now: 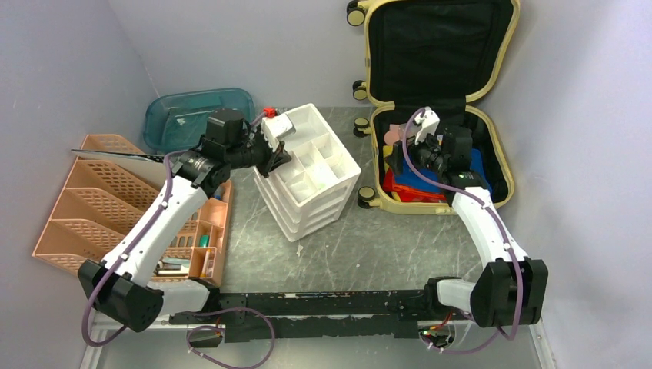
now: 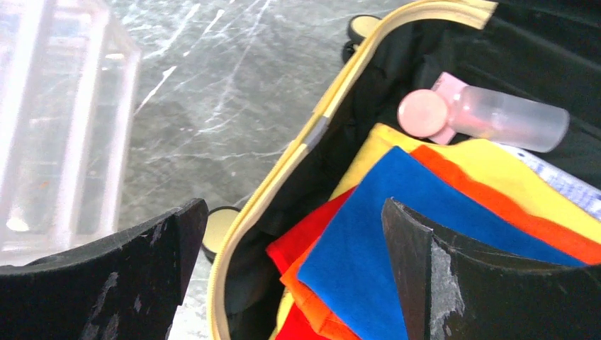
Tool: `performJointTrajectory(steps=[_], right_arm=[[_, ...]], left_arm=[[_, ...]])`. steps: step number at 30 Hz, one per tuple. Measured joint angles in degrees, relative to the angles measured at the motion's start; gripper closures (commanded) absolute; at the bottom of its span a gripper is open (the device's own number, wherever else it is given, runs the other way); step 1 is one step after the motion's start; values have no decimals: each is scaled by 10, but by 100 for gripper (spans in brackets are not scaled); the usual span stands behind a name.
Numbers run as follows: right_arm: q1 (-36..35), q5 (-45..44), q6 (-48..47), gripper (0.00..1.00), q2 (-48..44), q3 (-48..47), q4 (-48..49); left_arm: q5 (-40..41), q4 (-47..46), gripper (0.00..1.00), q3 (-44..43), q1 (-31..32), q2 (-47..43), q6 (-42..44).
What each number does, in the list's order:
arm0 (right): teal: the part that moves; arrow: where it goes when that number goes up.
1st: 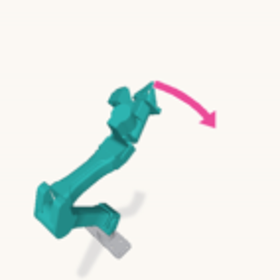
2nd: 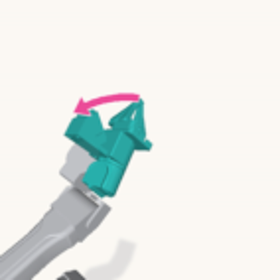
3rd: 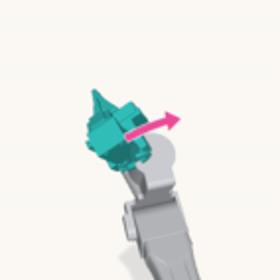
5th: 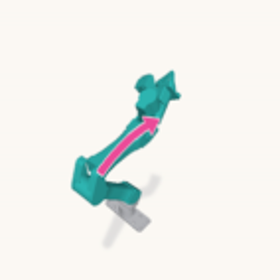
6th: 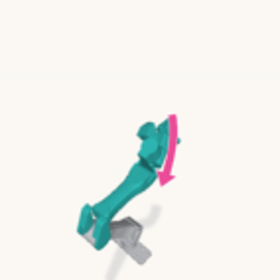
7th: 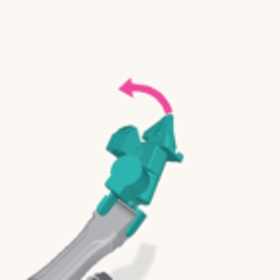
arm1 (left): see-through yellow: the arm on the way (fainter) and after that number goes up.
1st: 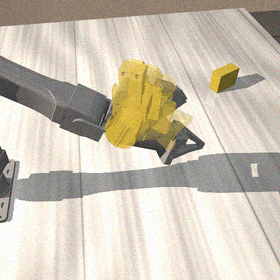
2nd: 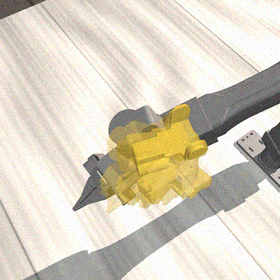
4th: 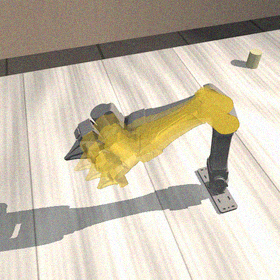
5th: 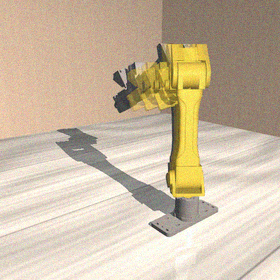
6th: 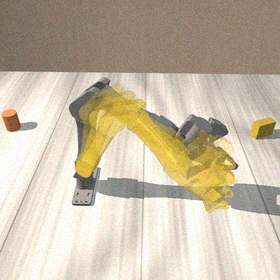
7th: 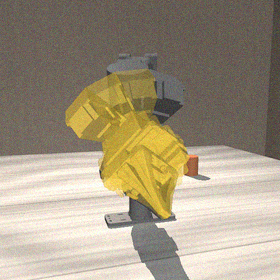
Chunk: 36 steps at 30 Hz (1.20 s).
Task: Open, take out, and arrange the luggage
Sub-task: Place the storage box at the center of the board.
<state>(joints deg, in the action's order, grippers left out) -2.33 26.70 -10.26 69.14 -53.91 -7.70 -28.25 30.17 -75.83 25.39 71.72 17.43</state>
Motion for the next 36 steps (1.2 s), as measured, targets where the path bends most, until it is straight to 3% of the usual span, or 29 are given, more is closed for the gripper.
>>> performJointTrajectory(steps=[13,23,25,30,36], right_arm=[[-18,112,27,4,21,0,-8],[-23,177,69,5,40,10,13],[-24,191,78,5,43,12,18],[-24,221,102,5,49,17,34],[-24,240,120,5,52,22,44]], left_arm=[[-37,6,95,55,-2,-6,54],[-96,-62,93,120,-26,-19,61],[-108,-72,85,130,-35,-19,65],[-117,-97,49,146,-56,-19,83],[-115,-124,26,146,-61,-28,84]])
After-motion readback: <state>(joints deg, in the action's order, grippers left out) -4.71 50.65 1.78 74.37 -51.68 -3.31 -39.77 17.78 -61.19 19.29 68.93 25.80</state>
